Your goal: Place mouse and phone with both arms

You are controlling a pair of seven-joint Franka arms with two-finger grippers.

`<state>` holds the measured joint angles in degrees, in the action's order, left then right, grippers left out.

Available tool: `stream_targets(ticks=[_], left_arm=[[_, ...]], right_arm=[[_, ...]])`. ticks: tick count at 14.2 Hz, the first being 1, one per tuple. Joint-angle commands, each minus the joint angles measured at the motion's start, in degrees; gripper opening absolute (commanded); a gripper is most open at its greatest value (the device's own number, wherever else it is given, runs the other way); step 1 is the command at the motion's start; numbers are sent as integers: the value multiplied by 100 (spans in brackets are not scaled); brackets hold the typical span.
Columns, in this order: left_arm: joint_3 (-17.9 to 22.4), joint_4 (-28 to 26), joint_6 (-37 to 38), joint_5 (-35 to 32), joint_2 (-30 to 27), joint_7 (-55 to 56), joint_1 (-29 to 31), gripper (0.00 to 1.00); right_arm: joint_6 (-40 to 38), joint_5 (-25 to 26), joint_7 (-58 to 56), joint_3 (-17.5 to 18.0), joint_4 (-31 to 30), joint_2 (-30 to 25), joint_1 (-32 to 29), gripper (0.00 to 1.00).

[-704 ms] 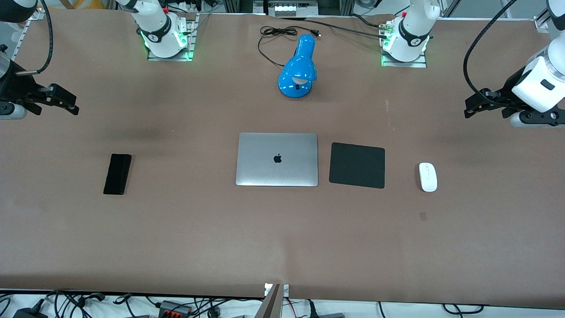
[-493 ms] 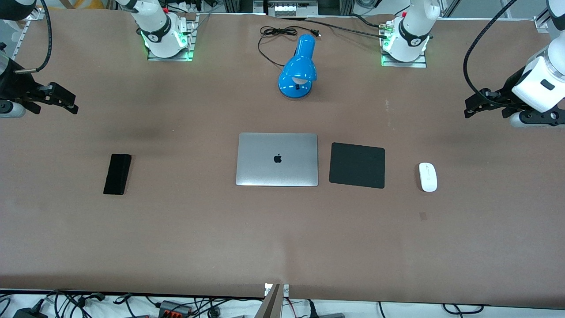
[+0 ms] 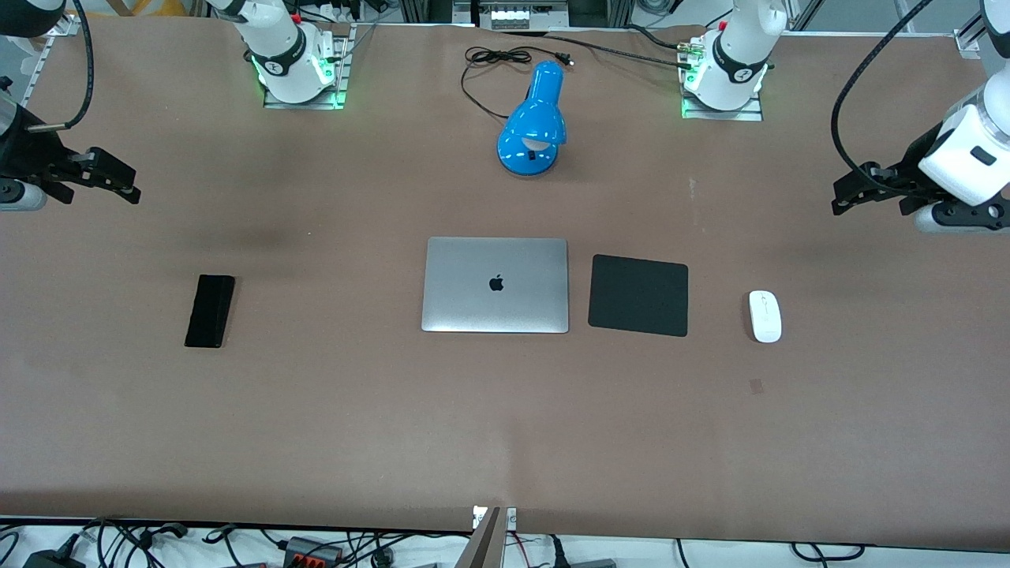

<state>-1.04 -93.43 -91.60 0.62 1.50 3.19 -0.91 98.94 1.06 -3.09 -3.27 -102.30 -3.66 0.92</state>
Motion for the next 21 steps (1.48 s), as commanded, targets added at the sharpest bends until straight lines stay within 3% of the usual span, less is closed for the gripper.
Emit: stream_targets(ticks=[1, 3, 8, 13, 21], left_arm=[[34, 343, 239, -9, 333, -38, 73, 100], [34, 360, 204, 43, 359, -82, 170, 100], [25, 474, 126, -35, 1105, -161, 258, 100], [25, 247, -1261, -44, 2081, -231, 293, 100], [16, -2774, -5740, -159, 2082, -583, 381, 100]], right_arm=[[186, 52, 36, 2, -53, 312, -47, 100], [327, 43, 54, 2, -62, 637, -126, 100], [916, 43, 230, 2, -70, 1621, -223, 100], [1926, 52, 230, -7, -70, 2702, -443, 100], [2674, 43, 230, -24, -53, 3565, -593, 100]])
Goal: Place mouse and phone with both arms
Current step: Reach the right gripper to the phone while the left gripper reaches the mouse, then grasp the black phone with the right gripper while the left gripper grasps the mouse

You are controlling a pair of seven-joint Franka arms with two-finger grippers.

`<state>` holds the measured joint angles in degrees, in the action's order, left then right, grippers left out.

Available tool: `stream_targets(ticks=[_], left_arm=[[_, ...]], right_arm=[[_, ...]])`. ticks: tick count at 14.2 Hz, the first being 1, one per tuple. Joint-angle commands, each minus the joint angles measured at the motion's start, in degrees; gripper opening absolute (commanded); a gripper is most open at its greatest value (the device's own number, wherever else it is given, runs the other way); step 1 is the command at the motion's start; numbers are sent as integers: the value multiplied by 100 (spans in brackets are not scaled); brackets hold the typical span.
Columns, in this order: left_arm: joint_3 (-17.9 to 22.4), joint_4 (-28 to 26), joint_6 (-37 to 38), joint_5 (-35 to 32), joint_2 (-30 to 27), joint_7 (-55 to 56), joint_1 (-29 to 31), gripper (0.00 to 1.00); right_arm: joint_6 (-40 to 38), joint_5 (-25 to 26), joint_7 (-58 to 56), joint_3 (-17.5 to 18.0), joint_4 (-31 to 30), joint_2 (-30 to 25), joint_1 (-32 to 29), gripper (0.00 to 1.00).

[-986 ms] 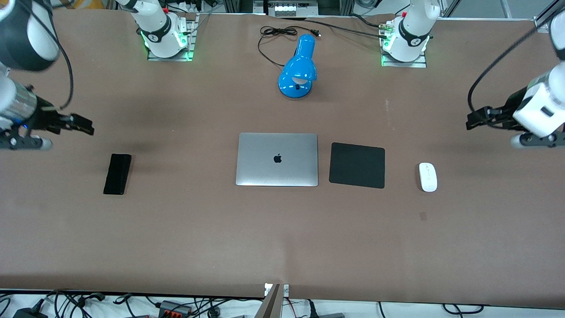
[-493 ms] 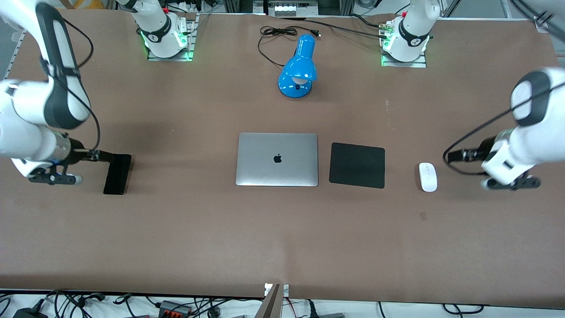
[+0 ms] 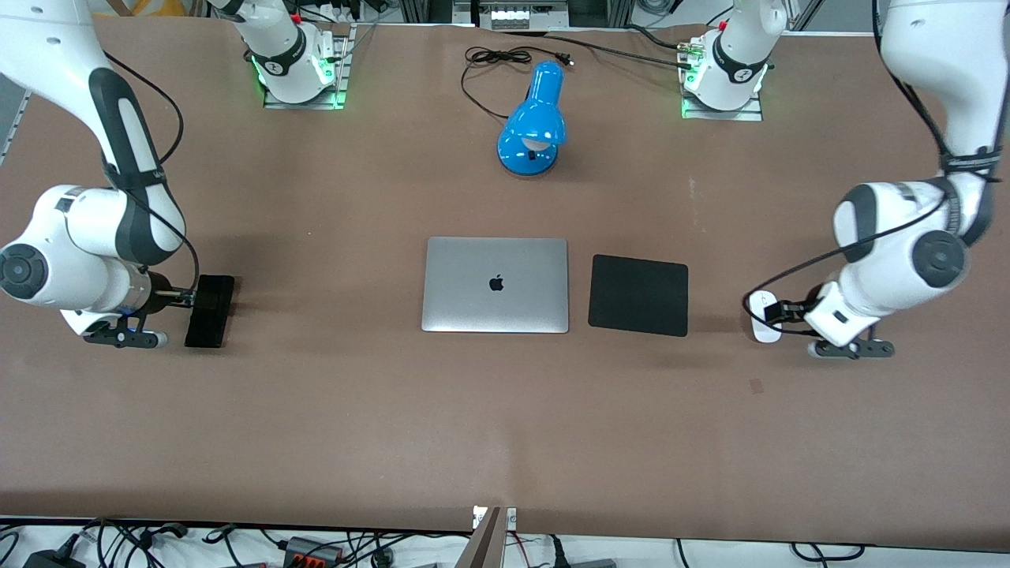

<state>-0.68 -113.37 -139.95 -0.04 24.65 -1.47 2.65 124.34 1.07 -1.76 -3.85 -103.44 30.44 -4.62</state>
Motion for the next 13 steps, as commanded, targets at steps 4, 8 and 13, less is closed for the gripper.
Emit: stream_targets(ticks=[4, 8, 13], left_arm=[[-20, -1293, -2308, -92, 74, -414, 25, 100], [-20, -1311, -2546, -92, 303, -442, 52, 100], [-20, -1328, -2581, -92, 400, -442, 61, 75]], right_arm=[[398, 60, 89, 33, 114, 436, -30, 100], [398, 51, 89, 33, 123, 621, -39, 100], [390, 33, 89, 33, 316, 788, -73, 100]])
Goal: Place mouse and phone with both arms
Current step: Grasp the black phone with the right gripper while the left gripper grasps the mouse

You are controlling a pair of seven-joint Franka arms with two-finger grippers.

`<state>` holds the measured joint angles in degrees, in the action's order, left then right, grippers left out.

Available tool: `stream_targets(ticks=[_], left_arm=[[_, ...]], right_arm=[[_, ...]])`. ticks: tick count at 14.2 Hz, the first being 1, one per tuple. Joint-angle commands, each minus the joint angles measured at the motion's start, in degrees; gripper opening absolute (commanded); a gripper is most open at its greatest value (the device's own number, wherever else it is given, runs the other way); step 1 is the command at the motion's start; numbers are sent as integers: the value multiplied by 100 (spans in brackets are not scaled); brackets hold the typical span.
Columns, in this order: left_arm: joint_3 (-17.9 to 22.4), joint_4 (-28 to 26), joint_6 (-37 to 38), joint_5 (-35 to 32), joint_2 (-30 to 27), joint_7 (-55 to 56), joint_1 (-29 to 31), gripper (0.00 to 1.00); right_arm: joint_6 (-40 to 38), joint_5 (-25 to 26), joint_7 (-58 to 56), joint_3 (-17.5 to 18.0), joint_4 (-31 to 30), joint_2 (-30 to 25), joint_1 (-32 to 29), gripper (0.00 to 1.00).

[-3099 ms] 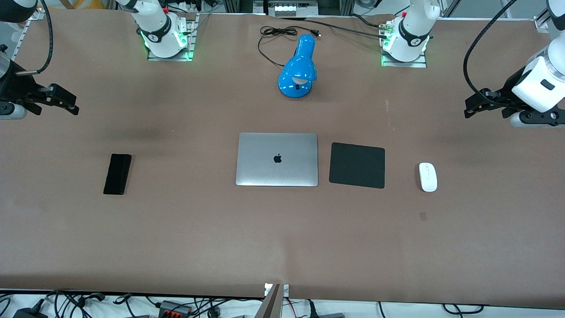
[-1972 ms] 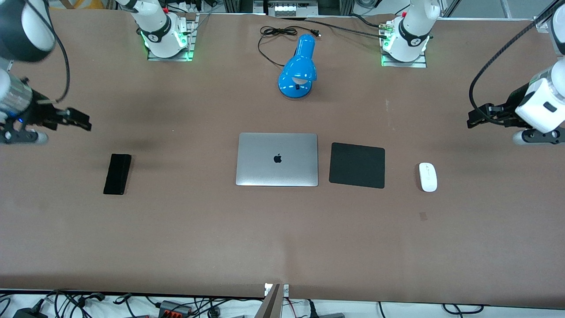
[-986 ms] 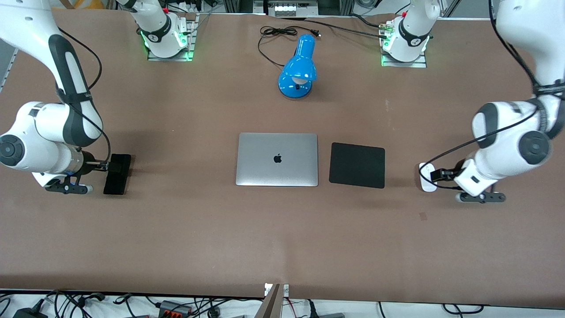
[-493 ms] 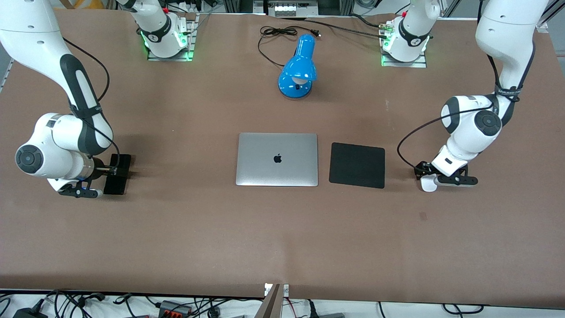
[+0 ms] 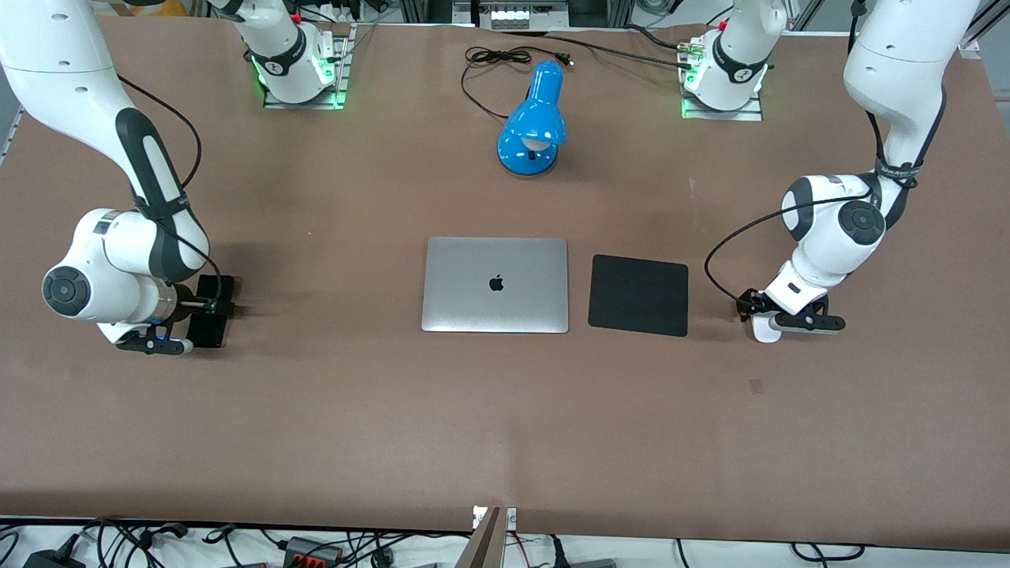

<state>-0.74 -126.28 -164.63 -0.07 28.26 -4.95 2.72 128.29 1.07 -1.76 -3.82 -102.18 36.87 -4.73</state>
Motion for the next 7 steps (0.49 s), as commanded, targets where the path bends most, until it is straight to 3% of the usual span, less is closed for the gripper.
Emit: stream_targets(ticks=[1, 4, 7], left_arm=[[-14, -29, -113, -89, 48, -103, 79, 66], [-14, 24, -95, -89, 31, -94, 97, 33], [-5, 251, 131, -89, -144, -225, 115, 32]], right_arm=[[-5, 33, 88, 31, 190, 162, -80, 100], [-5, 33, 88, 31, 190, 207, -115, 100], [-5, 25, 97, 31, 207, 242, -115, 100]])
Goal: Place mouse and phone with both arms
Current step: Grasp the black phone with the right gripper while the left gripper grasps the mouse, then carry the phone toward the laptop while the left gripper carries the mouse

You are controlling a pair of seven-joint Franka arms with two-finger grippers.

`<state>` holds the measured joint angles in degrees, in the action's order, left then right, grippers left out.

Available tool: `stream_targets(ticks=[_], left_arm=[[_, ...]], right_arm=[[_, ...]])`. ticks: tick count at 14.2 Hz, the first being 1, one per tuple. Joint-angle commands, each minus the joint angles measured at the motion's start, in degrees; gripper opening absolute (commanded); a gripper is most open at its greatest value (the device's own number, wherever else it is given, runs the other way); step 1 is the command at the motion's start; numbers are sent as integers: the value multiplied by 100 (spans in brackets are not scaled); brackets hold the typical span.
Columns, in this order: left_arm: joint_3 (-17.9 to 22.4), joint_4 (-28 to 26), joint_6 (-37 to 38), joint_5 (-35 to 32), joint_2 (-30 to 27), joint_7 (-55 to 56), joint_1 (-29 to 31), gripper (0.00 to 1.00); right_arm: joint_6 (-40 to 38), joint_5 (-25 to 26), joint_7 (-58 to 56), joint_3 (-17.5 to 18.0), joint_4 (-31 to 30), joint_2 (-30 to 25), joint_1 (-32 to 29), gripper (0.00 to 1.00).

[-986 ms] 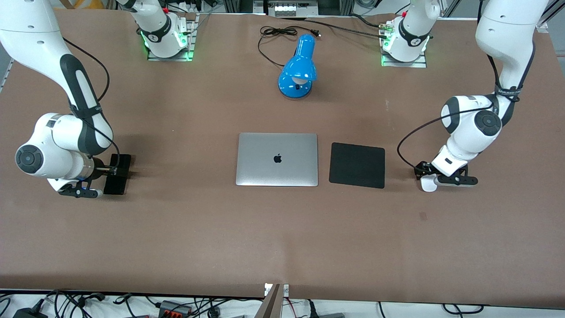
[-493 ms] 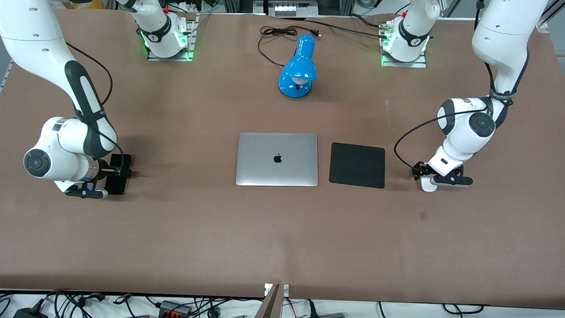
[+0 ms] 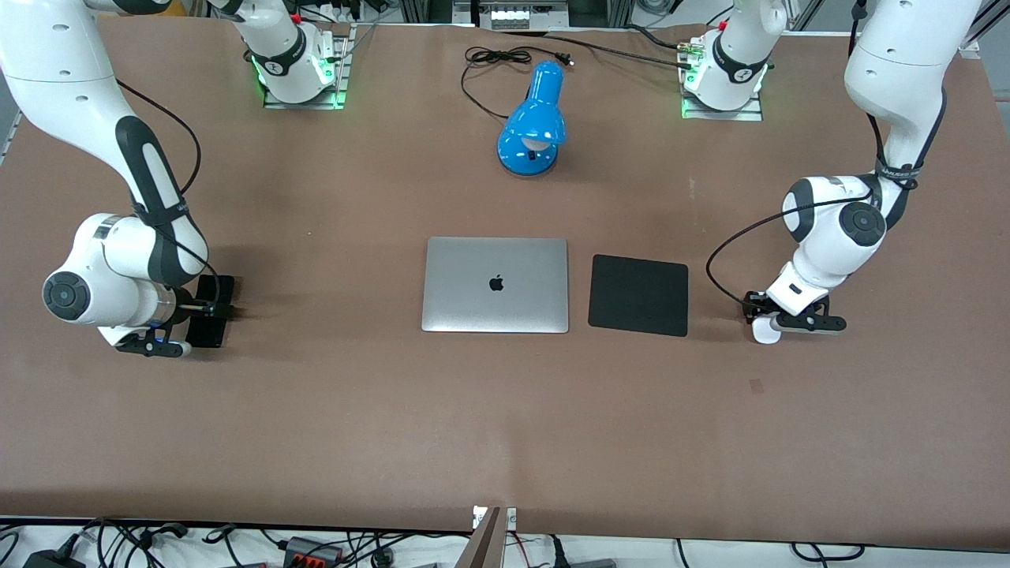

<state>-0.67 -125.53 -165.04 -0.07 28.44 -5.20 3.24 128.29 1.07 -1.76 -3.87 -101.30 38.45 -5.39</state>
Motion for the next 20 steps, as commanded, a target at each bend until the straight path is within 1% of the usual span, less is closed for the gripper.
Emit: stream_targets(ticks=[1, 3, 5, 7, 9, 10, 11, 12, 14, 15, 17, 18, 20], left_arm=[[-12, 343, 487, -89, -250, -262, 63, 32], [-12, 895, 1548, -89, -452, -280, 63, 33], [-3, 1633, 2997, -89, -680, -341, 72, 34], [-3, 2415, 4587, -89, -987, -517, 63, 34], [-38, 3005, 5689, -89, -1173, -508, 63, 34], [-82, 3112, 5911, -89, -1269, -500, 54, 34], [-100, 3122, 5957, -89, -1383, -473, -7, 34], [-161, 3105, 5957, -89, -1419, -447, -68, 34], [-485, 3061, 5957, -89, -1420, -28, -95, 34], [-678, 3052, 5940, -89, -1411, 253, -113, 34], [-1222, 3034, 5905, -89, -1358, 1044, -122, 33], [-1338, 2991, 5835, -89, -1332, 1230, -139, 33], [-1383, 2606, 5354, -98, -1341, 1407, -288, 32]], right_arm=[[-5, -10, 131, 35, 111, 110, -58, 100], [-14, -2, 254, 35, 111, 119, -93, 100], [-23, -2, 255, 35, 102, 110, -111, 100], [-23, -2, 264, 35, 93, 110, -111, 73], [-6, 24, 229, 35, 67, 110, -120, 54], [-14, 25, 168, 35, 67, 101, -120, 47], [-40, 33, 150, 35, 67, 84, -111, 41], [-67, 42, 149, 35, 67, 57, -111, 41], [-251, 34, 167, 52, 111, -48, -67, 41], [-365, 33, 237, 96, 120, -127, -32, 41], [-462, 42, 211, 114, 120, -372, 108, 41], [-489, 42, 211, 114, 120, -495, 248, 41], [-568, 33, 255, 114, 120, -610, 468, 41]])
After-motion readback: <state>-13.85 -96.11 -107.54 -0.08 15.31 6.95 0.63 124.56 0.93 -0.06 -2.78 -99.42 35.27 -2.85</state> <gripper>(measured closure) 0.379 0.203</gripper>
